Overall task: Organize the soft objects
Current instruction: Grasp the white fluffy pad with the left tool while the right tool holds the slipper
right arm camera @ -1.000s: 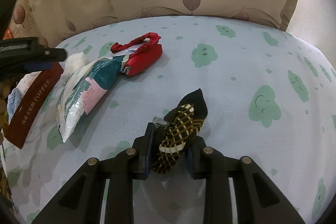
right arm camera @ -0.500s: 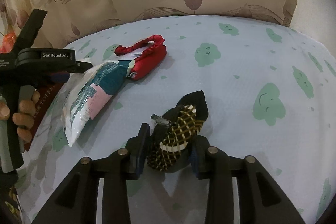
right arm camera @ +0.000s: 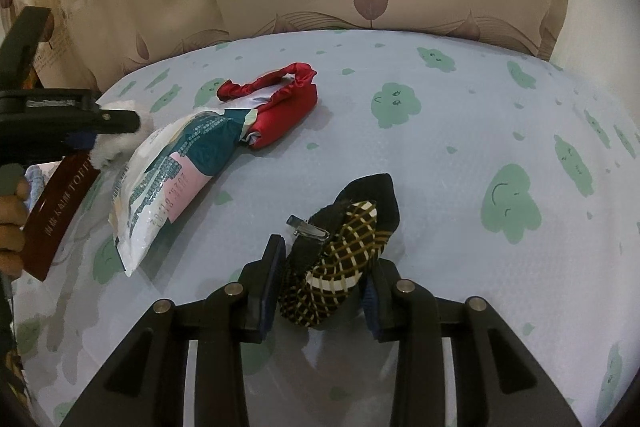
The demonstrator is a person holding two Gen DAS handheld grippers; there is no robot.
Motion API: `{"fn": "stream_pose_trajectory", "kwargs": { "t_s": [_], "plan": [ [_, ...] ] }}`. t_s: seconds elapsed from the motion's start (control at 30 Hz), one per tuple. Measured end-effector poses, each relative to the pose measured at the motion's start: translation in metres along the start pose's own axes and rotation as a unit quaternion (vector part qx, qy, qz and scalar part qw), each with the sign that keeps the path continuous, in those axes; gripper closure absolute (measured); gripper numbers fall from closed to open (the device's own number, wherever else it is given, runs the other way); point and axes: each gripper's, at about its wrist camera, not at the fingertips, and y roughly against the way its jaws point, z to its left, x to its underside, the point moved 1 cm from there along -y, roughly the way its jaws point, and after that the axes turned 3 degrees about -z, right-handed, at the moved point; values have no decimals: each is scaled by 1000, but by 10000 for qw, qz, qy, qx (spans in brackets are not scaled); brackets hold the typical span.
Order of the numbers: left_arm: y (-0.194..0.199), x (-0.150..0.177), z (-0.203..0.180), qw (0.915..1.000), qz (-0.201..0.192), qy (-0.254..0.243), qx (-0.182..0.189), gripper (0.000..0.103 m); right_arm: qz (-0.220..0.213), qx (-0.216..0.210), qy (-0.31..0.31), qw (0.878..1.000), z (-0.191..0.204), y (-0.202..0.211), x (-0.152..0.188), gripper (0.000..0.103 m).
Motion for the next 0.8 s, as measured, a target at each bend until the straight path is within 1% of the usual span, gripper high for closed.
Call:
{"fn": "stream_pose_trajectory", "kwargs": {
  "t_s": [0.37, 0.5, 0.8],
  "plan": [
    [28, 9, 3, 9996, -15, -236, -159, 57, 10, 42, 40, 10000, 1, 0, 0, 70],
    [40, 10, 4, 9990, -106, -362, -251, 57, 10, 39, 39, 10000, 1, 0, 1, 69],
    [60, 15, 10, 9983, -153, -437, -356, 57, 10, 40, 35, 10000, 1, 0, 0, 69]
  ]
}}
